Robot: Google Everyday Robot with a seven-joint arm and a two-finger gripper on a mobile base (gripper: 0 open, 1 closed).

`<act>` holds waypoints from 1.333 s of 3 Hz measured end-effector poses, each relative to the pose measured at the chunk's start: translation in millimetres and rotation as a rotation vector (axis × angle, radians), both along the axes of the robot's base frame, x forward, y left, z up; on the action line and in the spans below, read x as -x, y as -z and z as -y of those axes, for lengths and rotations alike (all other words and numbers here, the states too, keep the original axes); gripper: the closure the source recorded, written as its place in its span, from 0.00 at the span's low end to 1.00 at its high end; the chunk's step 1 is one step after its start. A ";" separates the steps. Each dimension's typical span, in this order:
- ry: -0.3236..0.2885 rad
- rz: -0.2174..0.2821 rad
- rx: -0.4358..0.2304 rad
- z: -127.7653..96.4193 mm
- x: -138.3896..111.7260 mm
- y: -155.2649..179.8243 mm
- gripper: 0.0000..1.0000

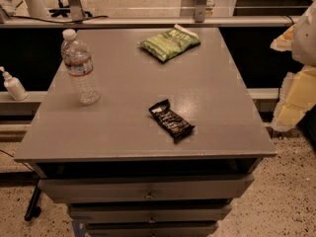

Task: Pick water bottle

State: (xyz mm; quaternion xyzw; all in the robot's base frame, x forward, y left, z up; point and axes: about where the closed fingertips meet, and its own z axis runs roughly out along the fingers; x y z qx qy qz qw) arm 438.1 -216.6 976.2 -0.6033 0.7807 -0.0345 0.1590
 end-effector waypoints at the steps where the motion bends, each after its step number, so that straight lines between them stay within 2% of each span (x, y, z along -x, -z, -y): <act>1: 0.000 0.000 0.000 0.0 0.0 0.0 0.00; 2: -0.013 0.004 -0.053 -6.1 -6.0 2.7 0.00; 3: -0.052 -0.010 -0.182 -43.8 -28.0 18.1 0.00; 4: -0.119 -0.021 -0.359 -108.9 -55.1 27.6 0.00</act>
Offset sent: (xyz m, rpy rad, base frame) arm 0.0155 0.0144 -0.0121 0.1374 0.0127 0.0365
